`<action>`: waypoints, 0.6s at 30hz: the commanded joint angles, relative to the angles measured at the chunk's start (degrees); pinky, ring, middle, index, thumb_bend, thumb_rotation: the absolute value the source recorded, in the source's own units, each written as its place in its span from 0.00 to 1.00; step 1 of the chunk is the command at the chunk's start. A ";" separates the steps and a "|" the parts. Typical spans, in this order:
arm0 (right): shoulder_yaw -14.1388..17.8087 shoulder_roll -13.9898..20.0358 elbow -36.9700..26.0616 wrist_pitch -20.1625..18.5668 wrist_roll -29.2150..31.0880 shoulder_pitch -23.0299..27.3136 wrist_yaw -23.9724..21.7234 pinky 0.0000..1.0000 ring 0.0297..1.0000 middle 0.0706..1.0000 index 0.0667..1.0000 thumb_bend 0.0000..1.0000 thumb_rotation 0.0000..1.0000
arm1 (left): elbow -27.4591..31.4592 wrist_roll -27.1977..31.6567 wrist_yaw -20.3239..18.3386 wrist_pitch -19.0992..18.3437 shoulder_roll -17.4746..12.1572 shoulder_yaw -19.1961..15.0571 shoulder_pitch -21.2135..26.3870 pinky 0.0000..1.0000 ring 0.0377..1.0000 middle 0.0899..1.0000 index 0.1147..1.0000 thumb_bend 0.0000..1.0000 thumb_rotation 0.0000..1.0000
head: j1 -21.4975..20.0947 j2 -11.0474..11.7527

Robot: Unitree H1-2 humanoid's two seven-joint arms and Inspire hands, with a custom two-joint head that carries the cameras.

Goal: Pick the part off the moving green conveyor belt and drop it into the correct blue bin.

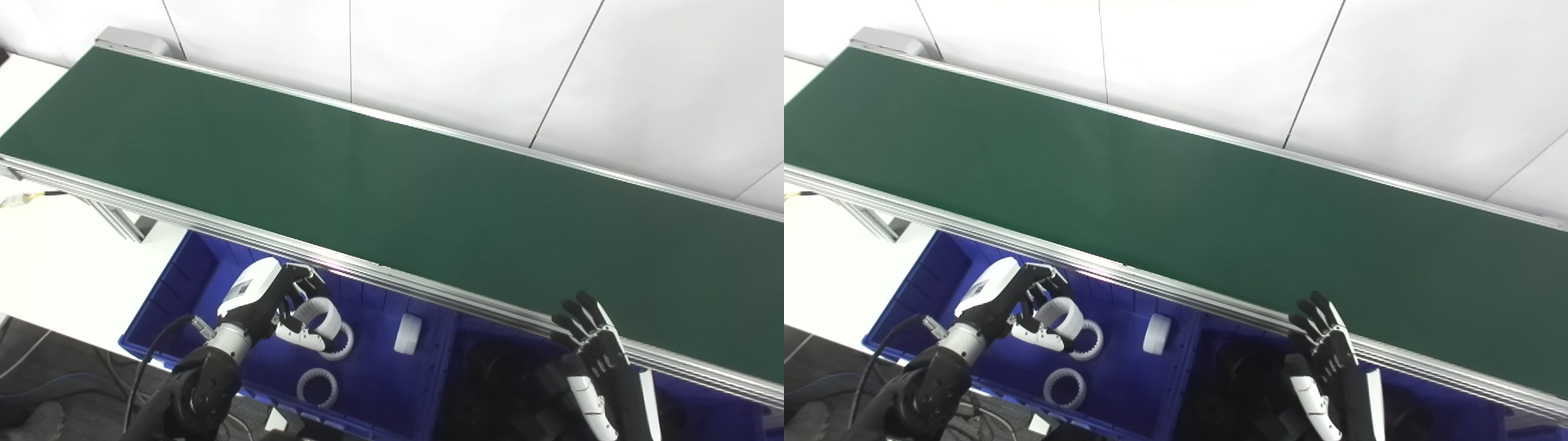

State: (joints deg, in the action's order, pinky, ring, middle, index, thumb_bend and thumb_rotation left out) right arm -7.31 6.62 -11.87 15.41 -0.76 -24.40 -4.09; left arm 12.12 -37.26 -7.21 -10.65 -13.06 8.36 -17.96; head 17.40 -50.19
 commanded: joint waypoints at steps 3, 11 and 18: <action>0.24 -0.07 -1.67 0.75 0.41 0.05 -0.51 0.72 0.81 0.85 0.90 0.62 0.67 | -0.24 0.29 1.19 0.09 -0.57 -0.35 0.30 0.35 0.39 0.43 0.48 0.47 0.00 | -0.08 0.09; 0.17 -0.08 -1.64 0.86 0.47 -0.05 -0.57 0.73 0.81 0.85 0.90 0.63 0.67 | -1.47 0.30 1.04 -0.34 -0.59 -0.31 0.42 0.34 0.39 0.43 0.48 0.47 0.00 | -0.40 0.34; 0.22 -0.32 -1.44 0.88 -0.02 0.04 -0.57 0.73 0.81 0.85 0.90 0.63 0.67 | 0.09 -1.65 1.53 -1.17 -0.85 0.06 0.35 0.37 0.41 0.48 0.45 0.48 0.00 | -0.75 0.92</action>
State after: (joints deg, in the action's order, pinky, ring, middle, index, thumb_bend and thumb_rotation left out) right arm -7.32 6.60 -11.87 15.41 -0.80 -24.40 -4.46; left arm 10.01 -37.70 -7.17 -12.11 -13.10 8.31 -17.95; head 16.70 -49.22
